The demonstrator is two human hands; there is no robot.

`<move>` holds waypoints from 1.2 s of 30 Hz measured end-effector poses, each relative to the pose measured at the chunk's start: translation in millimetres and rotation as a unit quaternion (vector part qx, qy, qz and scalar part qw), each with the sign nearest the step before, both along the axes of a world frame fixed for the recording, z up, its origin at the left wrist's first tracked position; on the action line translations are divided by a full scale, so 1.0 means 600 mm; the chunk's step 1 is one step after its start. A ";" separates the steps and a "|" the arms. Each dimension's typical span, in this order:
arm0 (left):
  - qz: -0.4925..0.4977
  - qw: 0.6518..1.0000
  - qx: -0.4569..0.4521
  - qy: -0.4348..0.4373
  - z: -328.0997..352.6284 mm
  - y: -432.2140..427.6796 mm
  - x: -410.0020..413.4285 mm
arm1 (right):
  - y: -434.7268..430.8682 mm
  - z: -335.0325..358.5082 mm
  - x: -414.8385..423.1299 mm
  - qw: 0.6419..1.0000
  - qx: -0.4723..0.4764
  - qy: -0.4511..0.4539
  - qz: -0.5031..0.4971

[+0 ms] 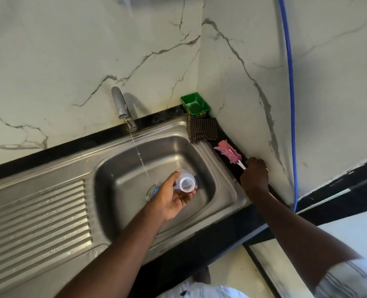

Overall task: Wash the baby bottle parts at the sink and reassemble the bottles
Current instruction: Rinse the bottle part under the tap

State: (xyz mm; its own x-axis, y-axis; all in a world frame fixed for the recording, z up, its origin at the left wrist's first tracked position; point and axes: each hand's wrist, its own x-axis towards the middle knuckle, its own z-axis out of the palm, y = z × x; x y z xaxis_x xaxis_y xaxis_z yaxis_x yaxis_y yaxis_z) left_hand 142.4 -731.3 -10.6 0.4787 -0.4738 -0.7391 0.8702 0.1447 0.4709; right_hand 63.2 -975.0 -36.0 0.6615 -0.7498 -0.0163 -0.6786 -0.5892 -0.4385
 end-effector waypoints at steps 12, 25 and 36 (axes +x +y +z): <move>0.130 0.991 0.033 -0.017 0.023 0.027 0.043 | 0.093 0.017 0.073 0.934 0.020 -0.217 0.283; 0.180 0.961 0.160 -0.135 0.035 0.117 0.203 | 0.291 0.061 0.319 0.836 0.456 -0.153 0.263; 0.126 0.973 0.093 -0.168 0.020 0.176 0.280 | 0.323 0.076 0.398 0.693 0.700 -0.153 0.085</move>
State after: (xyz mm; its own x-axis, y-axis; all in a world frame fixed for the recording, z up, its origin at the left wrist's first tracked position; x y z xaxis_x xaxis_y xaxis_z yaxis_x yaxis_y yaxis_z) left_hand 310.2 -625.7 1.5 0.7915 -0.1836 -0.5829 0.6110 0.2184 0.7609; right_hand 302.0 -781.3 9.5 0.8716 -0.0528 -0.4873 -0.3999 0.4983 -0.7693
